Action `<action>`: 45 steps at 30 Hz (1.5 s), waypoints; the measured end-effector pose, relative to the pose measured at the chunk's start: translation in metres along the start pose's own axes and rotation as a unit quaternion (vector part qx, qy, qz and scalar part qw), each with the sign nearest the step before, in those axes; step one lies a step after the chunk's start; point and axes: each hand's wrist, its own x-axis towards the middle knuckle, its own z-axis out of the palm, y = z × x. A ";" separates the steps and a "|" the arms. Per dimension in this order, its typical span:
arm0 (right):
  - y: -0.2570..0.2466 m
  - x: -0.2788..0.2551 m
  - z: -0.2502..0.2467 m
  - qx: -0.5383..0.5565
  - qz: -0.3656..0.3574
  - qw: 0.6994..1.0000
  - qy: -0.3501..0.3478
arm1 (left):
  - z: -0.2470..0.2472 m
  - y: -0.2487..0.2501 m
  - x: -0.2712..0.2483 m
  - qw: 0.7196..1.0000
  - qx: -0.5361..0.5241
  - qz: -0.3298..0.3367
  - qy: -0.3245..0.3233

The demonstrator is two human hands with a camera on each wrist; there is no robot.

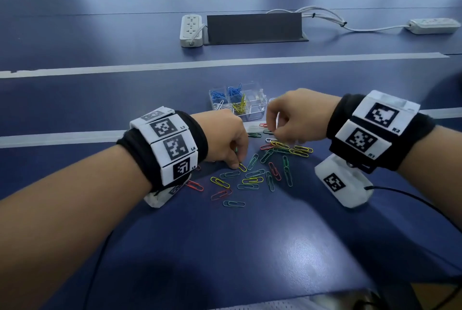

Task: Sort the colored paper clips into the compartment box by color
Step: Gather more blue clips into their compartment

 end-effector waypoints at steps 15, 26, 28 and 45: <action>0.007 -0.002 0.012 -0.059 -0.022 0.998 0.016 | -0.010 0.020 -0.004 0.996 -0.023 -0.038 0.075; 0.029 -0.010 0.001 0.118 0.048 0.992 -0.009 | -0.015 0.031 0.024 0.991 -0.061 -0.071 0.098; 0.034 -0.013 0.000 0.174 0.079 0.981 -0.017 | -0.015 0.034 0.032 0.989 -0.062 -0.087 0.100; 0.044 -0.021 0.014 -0.002 0.022 0.999 0.024 | -0.017 0.065 0.072 0.991 0.045 -0.094 0.089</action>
